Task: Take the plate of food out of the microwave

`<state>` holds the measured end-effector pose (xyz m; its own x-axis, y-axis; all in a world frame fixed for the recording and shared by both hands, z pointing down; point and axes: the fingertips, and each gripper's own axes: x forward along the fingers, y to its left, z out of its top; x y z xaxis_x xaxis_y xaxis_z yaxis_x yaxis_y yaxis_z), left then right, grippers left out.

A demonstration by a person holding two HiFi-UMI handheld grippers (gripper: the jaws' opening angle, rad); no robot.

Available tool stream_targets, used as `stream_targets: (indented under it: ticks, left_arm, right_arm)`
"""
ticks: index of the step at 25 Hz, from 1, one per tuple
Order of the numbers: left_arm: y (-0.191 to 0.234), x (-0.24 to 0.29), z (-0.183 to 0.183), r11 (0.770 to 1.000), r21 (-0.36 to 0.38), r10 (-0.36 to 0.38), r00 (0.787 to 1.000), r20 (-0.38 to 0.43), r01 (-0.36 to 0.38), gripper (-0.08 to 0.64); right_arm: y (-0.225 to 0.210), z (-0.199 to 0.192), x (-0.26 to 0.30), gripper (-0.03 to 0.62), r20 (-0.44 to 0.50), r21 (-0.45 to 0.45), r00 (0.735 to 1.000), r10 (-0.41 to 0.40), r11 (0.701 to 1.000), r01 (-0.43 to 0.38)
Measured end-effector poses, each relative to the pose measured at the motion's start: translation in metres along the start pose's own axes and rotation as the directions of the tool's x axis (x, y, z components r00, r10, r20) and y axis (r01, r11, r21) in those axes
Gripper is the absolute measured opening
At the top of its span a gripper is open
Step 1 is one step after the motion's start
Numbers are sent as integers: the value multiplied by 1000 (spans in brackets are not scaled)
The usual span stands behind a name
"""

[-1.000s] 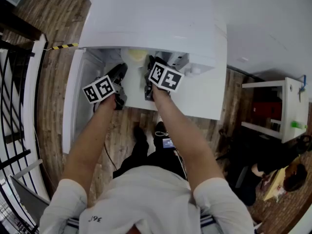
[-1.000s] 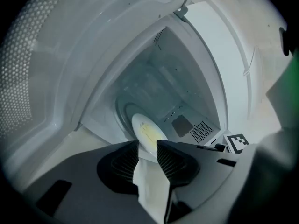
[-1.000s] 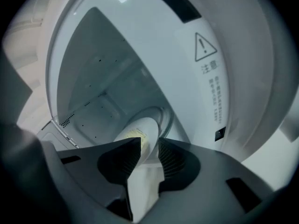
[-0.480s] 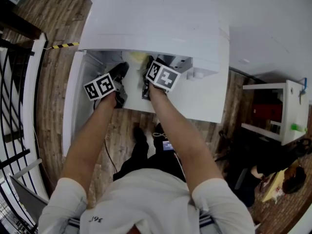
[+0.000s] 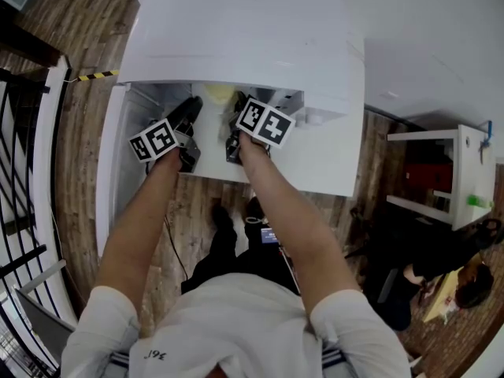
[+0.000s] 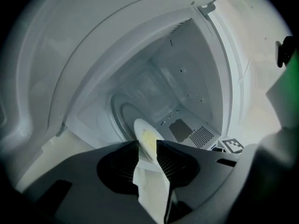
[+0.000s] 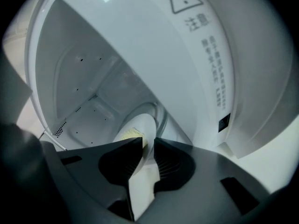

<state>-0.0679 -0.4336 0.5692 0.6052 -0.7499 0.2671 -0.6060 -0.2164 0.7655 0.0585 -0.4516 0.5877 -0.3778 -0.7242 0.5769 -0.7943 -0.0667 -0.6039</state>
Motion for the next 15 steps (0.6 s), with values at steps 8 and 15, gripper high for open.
stream_targets:
  ticks: [8,15]
  left_arm:
    - [-1,-3,-12,999,-30,-21,1000,1,21,103]
    - [1,-5,-11,997,-64,-36,999,27,37,102]
  right_arm:
    - [0,-2,-7,66,-11,50,999,38,998,-37]
    - [0,-5,-14,61,-28,67,998,54,996,-52]
